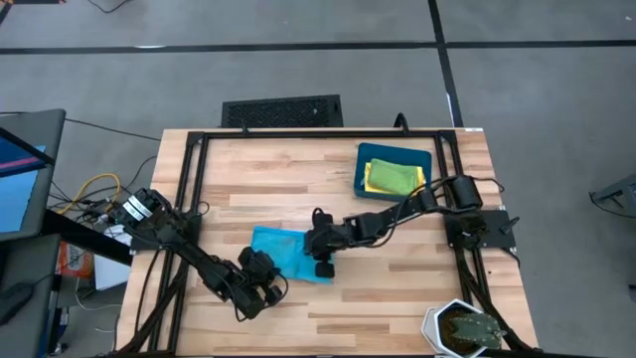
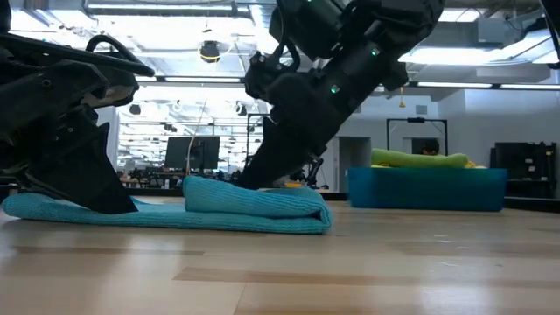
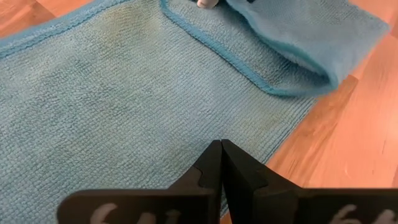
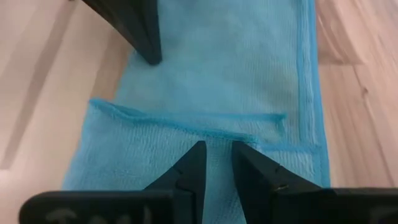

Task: Fold microfiber towels
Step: Fold the blue microfiber cloth

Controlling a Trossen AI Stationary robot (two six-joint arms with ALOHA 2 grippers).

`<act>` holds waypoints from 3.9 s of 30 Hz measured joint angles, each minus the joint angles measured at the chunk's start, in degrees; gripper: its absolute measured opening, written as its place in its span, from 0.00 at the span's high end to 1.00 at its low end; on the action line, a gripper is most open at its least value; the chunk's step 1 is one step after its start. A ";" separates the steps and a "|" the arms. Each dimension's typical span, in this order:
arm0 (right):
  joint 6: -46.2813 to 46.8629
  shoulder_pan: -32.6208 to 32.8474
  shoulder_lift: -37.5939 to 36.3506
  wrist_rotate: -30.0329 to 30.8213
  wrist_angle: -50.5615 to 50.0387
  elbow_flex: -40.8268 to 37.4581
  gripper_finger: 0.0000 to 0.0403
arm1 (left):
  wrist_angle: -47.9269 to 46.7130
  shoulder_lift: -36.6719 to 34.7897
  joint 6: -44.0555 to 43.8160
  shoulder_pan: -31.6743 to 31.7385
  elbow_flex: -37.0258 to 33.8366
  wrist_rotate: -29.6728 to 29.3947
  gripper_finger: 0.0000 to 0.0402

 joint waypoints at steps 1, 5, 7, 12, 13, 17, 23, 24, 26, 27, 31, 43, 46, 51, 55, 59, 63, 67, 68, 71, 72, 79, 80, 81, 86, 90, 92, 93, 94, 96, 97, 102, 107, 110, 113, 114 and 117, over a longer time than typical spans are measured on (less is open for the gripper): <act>0.00 0.04 0.00 -0.02 0.67 0.00 0.75 | -0.07 -0.43 -0.06 0.02 0.01 0.16 1.00; 0.00 0.04 0.00 -0.05 3.00 0.02 0.75 | -0.87 -4.43 0.14 0.00 -0.07 -2.06 1.00; 0.02 0.16 0.00 -0.05 3.11 0.02 0.75 | -0.98 -7.21 1.78 -0.02 0.00 -3.86 1.00; 0.08 0.71 -0.38 -0.01 3.24 0.00 0.75 | 1.65 -13.73 6.68 -0.02 0.02 -11.38 1.00; 0.26 0.74 -1.32 0.14 2.88 -0.15 0.75 | 4.01 -14.21 9.37 0.01 0.02 -13.01 1.00; 0.30 0.34 -7.57 2.71 2.52 0.12 0.75 | 16.56 -12.24 22.06 2.43 0.11 -8.51 1.00; 2.08 -0.17 -12.79 5.13 -4.58 -0.27 0.75 | 26.73 -4.24 29.70 5.33 1.29 -5.63 1.00; 3.10 0.14 -13.16 5.11 -4.27 -0.93 0.75 | 26.52 -3.28 29.81 5.77 1.93 -5.50 1.00; 5.68 1.11 -13.50 5.11 -3.85 -3.38 0.75 | 26.53 -1.69 30.89 6.56 3.18 -2.96 1.00; 6.78 1.69 -13.37 5.09 -3.81 -4.60 0.75 | 26.51 -1.06 31.80 6.71 3.89 -1.30 1.00; 9.08 4.11 -11.97 6.98 3.52 -8.40 0.75 | 22.42 1.94 33.35 6.54 7.22 2.97 1.00; 13.48 5.95 -3.90 8.86 9.60 -8.98 0.75 | 6.74 7.16 21.34 6.57 10.73 5.80 1.00; 12.61 5.88 -5.54 9.06 11.76 -8.96 0.75 | 7.42 7.14 22.30 6.51 10.73 7.13 1.00; 10.52 4.05 -5.70 9.39 15.85 -8.88 0.75 | 7.54 7.12 22.23 6.49 10.73 7.50 1.00; 10.47 2.39 -1.84 9.37 15.90 -8.87 0.75 | 7.51 7.12 22.23 6.49 10.73 7.88 1.00; 10.40 1.53 2.21 9.00 16.99 -8.48 0.75 | 7.47 7.12 22.65 6.49 10.73 8.08 1.00; 11.01 -0.56 2.71 8.98 16.97 -7.90 0.75 | 7.41 7.05 22.77 6.47 10.73 8.84 1.00; 11.83 -3.04 -0.27 10.67 16.65 -7.79 0.75 | 7.48 7.04 22.80 6.41 10.73 9.54 1.00; 11.93 -3.38 -1.48 10.71 16.66 -7.69 0.75 | 7.56 7.03 22.82 6.38 10.73 9.88 1.00; 12.30 -2.78 -5.63 10.92 15.47 -7.69 0.75 | 7.47 7.01 22.85 6.38 10.73 10.19 1.00; 12.67 -1.81 -6.94 10.87 15.28 -7.69 0.75 | 7.44 7.01 23.10 6.38 10.73 10.19 1.00; 19.24 10.83 -9.73 16.48 15.91 -11.83 0.75 | 7.48 7.01 24.69 6.36 10.73 9.89 1.00; 20.02 12.64 -8.46 19.09 16.73 -11.81 0.75 | 7.48 7.01 24.73 6.35 10.73 9.69 1.00; 20.64 14.20 -7.39 21.25 16.86 -11.76 0.75 | 7.52 7.01 24.75 6.33 10.73 9.49 1.00; 25.67 16.13 -1.44 24.09 17.76 -10.62 0.75 | 7.50 7.05 24.78 6.32 10.68 8.76 1.00; 30.26 16.22 3.23 21.80 19.40 -10.12 0.75 | 7.52 7.08 26.36 6.32 10.68 8.90 1.00; 32.07 16.60 3.78 19.53 19.79 -9.79 0.75 | 7.49 7.02 27.94 6.32 10.68 9.17 1.00; 32.34 16.98 4.05 19.79 19.89 -9.80 0.75 | 7.36 6.87 28.42 6.34 10.68 9.34 1.00; 32.38 17.36 4.07 20.08 19.70 -9.77 0.75 | 7.19 6.64 28.67 6.47 10.68 9.44 1.00; 32.34 18.05 3.90 20.95 19.01 -9.79 0.75 | 6.62 5.75 28.83 6.83 10.57 9.57 1.00; 32.03 18.28 3.75 21.19 18.74 -9.81 0.75 | 6.53 5.09 28.79 7.08 10.55 9.83 1.00; 31.48 18.03 2.57 20.89 17.99 -10.02 0.75 | 1.04 -1.15 29.43 7.42 13.25 8.92 1.00; 28.76 17.48 -1.74 23.13 18.37 -10.06 0.75 | -0.64 -4.89 31.16 5.40 14.40 -3.46 1.00; 26.82 17.72 -4.23 24.43 16.88 -10.05 0.75 | 0.99 -2.39 32.04 5.71 14.39 -6.89 1.00; 26.31 19.29 -4.37 24.37 16.83 -10.05 0.75 | 5.48 0.77 32.46 7.39 14.30 -7.28 1.00; 26.26 20.04 -3.96 24.33 17.03 -10.05 0.75 | 7.24 1.78 33.00 8.05 14.38 -6.70 1.00; 26.31 21.99 -1.39 23.95 17.07 -10.06 0.75 | 10.21 5.53 34.59 9.67 14.38 -1.16 1.00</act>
